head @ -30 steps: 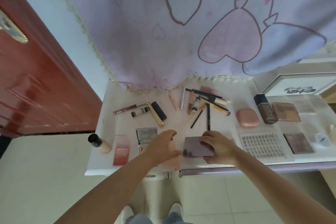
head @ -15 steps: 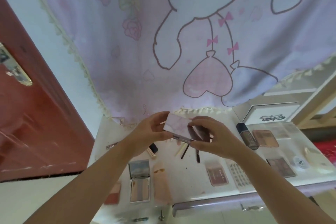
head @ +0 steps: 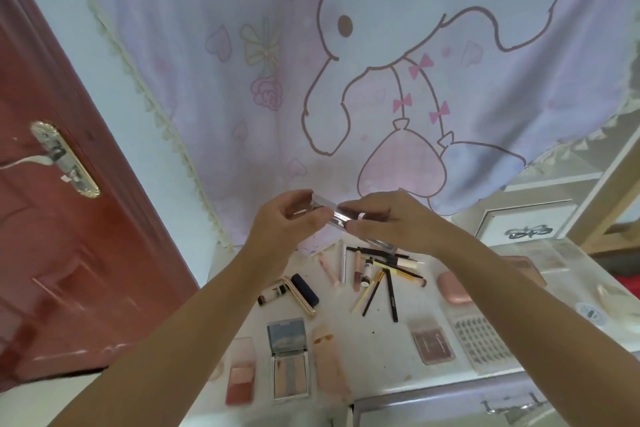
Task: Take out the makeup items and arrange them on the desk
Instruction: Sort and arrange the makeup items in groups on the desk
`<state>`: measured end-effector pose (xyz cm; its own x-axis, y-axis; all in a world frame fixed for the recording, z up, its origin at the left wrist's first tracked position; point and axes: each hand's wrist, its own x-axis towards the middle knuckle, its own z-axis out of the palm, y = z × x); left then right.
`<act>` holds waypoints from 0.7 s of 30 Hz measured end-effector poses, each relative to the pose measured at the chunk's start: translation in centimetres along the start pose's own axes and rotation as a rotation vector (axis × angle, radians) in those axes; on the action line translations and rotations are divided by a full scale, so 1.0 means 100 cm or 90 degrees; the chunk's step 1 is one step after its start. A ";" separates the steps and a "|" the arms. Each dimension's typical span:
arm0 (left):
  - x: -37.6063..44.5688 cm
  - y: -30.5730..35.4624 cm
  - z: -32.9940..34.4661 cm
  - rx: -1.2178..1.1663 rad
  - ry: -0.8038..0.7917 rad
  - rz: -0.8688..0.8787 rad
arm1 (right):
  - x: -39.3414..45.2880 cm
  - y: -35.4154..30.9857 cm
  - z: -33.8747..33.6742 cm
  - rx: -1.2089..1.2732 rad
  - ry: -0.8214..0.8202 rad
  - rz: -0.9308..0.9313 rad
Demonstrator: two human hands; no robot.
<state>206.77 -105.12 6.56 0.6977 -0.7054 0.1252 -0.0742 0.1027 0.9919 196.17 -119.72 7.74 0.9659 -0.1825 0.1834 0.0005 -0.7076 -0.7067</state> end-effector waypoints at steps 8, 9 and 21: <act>-0.002 0.000 0.001 0.067 -0.047 0.007 | -0.014 0.000 -0.005 -0.032 -0.020 -0.009; -0.003 0.000 0.002 0.070 -0.053 0.005 | -0.015 0.001 -0.004 -0.039 -0.022 -0.004; -0.011 -0.015 -0.005 0.069 -0.078 0.033 | -0.021 0.006 0.002 0.058 -0.051 0.021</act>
<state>206.45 -104.19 4.96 0.5994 -0.7819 0.1711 -0.1891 0.0694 0.9795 194.22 -119.65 6.85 0.9834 -0.1474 0.1060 -0.0123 -0.6368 -0.7710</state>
